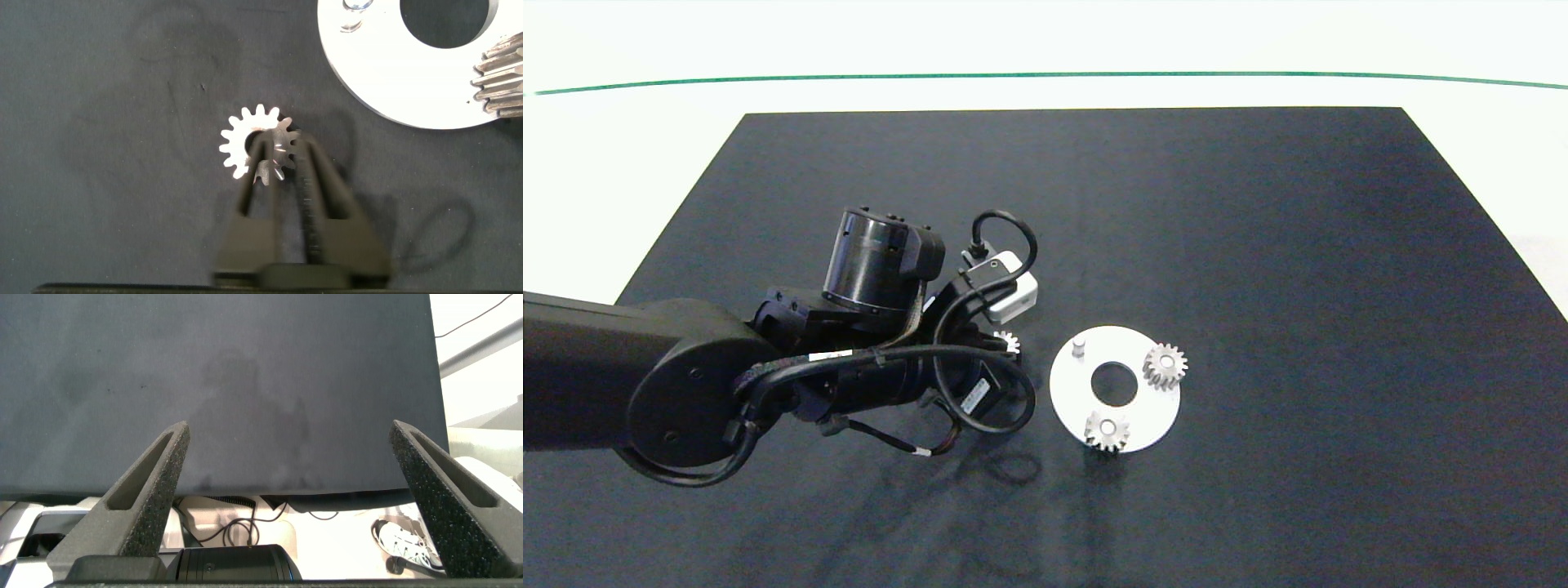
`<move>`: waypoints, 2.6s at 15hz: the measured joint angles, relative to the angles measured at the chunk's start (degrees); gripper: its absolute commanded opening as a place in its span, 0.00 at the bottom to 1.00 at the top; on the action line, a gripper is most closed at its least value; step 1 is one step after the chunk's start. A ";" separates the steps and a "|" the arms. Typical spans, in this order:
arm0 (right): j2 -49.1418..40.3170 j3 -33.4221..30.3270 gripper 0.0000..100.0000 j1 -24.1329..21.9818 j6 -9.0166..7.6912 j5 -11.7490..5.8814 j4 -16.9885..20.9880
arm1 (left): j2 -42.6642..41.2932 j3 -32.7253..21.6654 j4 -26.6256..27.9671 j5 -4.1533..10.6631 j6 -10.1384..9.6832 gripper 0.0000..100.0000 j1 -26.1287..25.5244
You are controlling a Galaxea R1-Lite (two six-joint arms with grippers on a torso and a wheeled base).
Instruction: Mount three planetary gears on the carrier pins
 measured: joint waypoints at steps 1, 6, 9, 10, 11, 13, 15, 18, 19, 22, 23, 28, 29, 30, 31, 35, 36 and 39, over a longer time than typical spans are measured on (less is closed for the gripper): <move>0.00 0.00 1.00 0.00 0.00 0.00 0.00 | -0.04 0.00 0.00 0.00 0.00 1.00 0.00; 0.00 0.00 1.00 0.00 -0.04 -0.02 0.00 | 0.18 -0.33 -0.09 -0.02 0.46 1.00 1.38; 0.00 0.00 1.00 0.00 -0.04 0.00 0.00 | 0.79 -0.46 -0.18 -0.16 0.46 1.00 2.44; 0.00 0.00 1.00 0.00 -0.04 0.02 0.00 | 0.94 -0.46 -0.18 -0.20 0.46 1.00 2.74; 0.00 0.00 1.00 0.00 -0.01 0.02 0.00 | 1.07 -0.44 -0.16 -0.20 0.41 1.00 2.97; 0.00 0.01 1.00 0.00 0.00 0.02 0.00 | 1.43 -0.38 -0.13 -0.30 0.30 1.00 3.16; 0.00 0.06 1.00 0.00 0.05 0.02 0.00 | 1.68 -0.18 -0.11 -0.30 0.07 0.99 3.17; 0.00 0.06 1.00 0.00 0.16 0.00 0.00 | 2.12 0.09 -0.09 -0.30 -0.09 0.93 3.11; 0.00 0.06 1.00 0.00 0.16 0.00 0.00 | 2.23 0.12 -0.11 -0.30 -0.09 0.92 3.13; 0.00 0.06 1.00 0.00 0.16 0.00 0.00 | 2.43 0.17 -0.18 -0.30 -0.09 0.86 3.07; 0.00 0.06 1.00 0.00 0.11 0.00 0.00 | 2.47 0.17 -0.20 -0.33 -0.09 0.83 3.05; 0.00 0.09 1.00 0.00 0.10 0.00 0.02 | 2.86 0.17 -0.49 -0.39 -0.17 0.74 2.96; 0.00 0.06 1.00 0.00 0.07 0.00 0.00 | 3.02 0.17 -0.52 -0.39 -0.17 0.71 2.91; 0.00 0.06 1.00 0.00 0.07 0.00 0.00 | 3.24 0.01 -0.49 -0.38 -0.17 0.69 2.83; 0.00 0.04 1.00 0.00 0.07 0.00 0.00 | 3.39 -0.20 -0.51 -0.38 -0.22 0.68 2.76; 0.00 0.04 1.00 0.00 0.07 0.00 0.00 | 4.00 -1.65 -0.30 -0.38 -0.26 0.59 2.72; 0.00 0.04 1.00 0.00 0.07 0.00 0.00 | 4.07 -1.95 -0.29 -0.38 -0.26 0.57 2.74; 0.00 0.26 1.00 0.00 0.07 0.05 0.00 | 4.16 -2.15 -0.22 -0.38 -0.33 0.51 2.78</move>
